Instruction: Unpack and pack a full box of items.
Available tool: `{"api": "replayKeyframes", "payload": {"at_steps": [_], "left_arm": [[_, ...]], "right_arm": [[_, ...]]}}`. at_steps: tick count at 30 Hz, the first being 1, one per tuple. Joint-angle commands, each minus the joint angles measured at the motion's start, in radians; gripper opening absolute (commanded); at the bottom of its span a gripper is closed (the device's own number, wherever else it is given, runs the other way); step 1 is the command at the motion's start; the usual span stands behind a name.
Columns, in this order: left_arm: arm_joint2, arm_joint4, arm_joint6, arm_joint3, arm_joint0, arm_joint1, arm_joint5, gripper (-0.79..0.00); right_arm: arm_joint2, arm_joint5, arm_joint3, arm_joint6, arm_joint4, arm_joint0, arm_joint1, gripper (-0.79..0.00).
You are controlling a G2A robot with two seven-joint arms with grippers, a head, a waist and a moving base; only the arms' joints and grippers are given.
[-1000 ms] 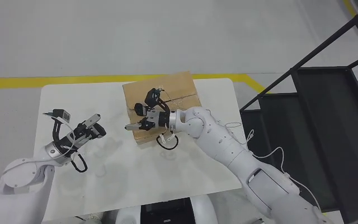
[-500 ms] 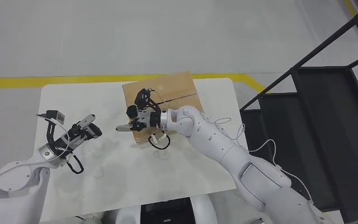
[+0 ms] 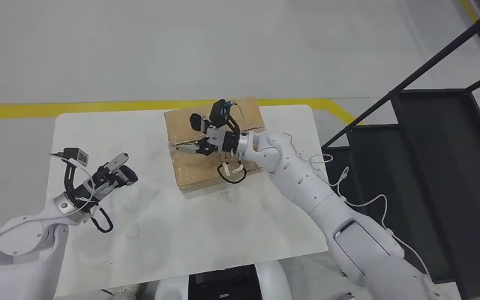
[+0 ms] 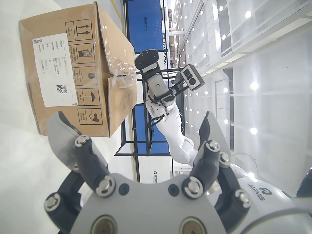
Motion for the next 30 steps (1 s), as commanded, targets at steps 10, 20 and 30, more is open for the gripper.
{"api": "replayKeyframes", "payload": {"at_steps": [10, 20, 30], "left_arm": [[0.012, 0.006, 0.000, 0.005, -0.009, -0.001, 0.008, 0.000], [0.008, 0.009, 0.007, 0.005, -0.005, -0.002, 0.010, 0.000], [0.015, 0.008, 0.006, 0.008, -0.005, -0.003, 0.009, 0.000]], "right_arm": [[0.103, 0.049, -0.111, 0.192, 0.107, -0.127, 0.050, 0.000], [0.226, 0.029, -0.196, 0.188, 0.146, -0.199, 0.090, 0.000], [0.307, 0.073, -0.301, 0.277, 0.171, -0.326, 0.128, 0.000]]}}
